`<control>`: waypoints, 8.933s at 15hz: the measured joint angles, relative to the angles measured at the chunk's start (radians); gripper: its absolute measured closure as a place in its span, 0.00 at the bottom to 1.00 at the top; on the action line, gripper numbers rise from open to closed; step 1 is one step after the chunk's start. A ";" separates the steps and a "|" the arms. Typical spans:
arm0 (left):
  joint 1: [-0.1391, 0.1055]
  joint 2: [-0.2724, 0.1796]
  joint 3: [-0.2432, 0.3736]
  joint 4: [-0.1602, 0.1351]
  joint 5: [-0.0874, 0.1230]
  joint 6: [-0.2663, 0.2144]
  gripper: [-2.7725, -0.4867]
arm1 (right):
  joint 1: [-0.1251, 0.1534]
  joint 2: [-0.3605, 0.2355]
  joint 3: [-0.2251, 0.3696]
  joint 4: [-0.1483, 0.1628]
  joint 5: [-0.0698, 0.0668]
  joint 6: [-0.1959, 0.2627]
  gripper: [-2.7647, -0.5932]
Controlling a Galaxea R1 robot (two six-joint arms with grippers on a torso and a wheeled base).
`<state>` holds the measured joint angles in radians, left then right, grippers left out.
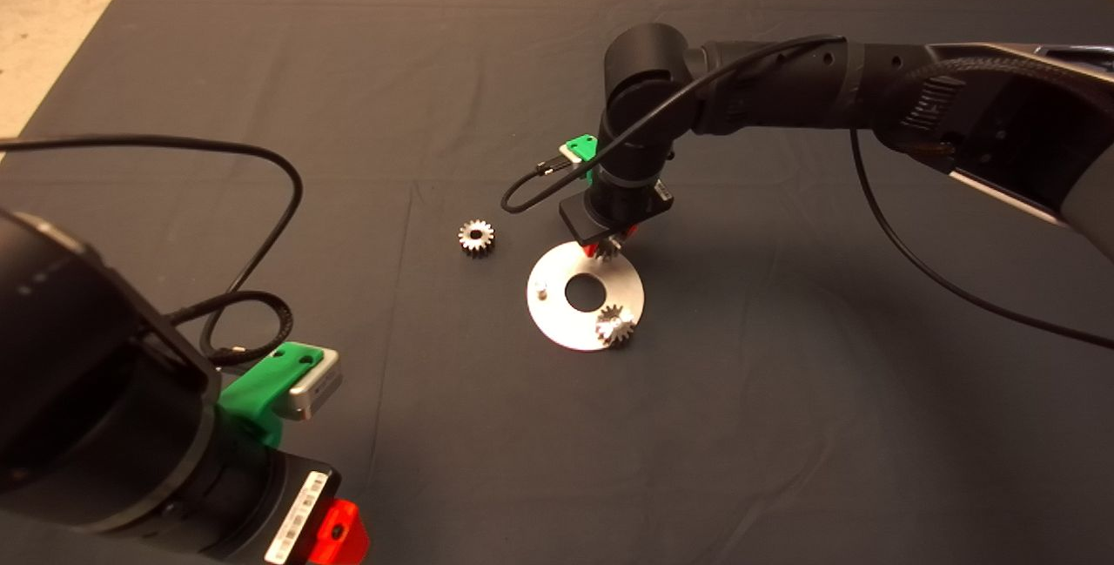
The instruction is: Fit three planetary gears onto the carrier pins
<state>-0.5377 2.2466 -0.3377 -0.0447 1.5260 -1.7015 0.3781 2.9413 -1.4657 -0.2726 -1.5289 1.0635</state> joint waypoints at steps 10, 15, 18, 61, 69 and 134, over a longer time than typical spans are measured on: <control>0.000 0.000 0.000 0.000 0.000 0.000 0.01 | -0.001 -0.002 0.003 0.000 0.000 0.000 0.78; 0.000 0.000 0.000 0.000 0.000 0.000 0.01 | -0.001 -0.002 0.003 -0.011 0.000 0.000 0.78; 0.000 0.000 0.000 0.000 0.000 0.000 0.01 | -0.001 -0.002 0.003 -0.022 0.000 0.000 0.78; 0.000 0.000 0.000 0.000 0.000 0.000 0.01 | -0.001 -0.002 0.007 -0.052 -0.005 0.001 0.78; 0.000 0.000 0.000 0.000 0.000 0.000 0.01 | -0.001 -0.005 0.007 -0.049 -0.004 0.009 0.78; 0.000 0.000 0.000 0.000 0.000 0.000 0.01 | 0.004 0.008 -0.017 0.000 -0.002 0.034 0.78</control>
<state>-0.5377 2.2470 -0.3377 -0.0447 1.5260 -1.7015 0.3823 2.9497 -1.4826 -0.2721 -1.5313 1.0971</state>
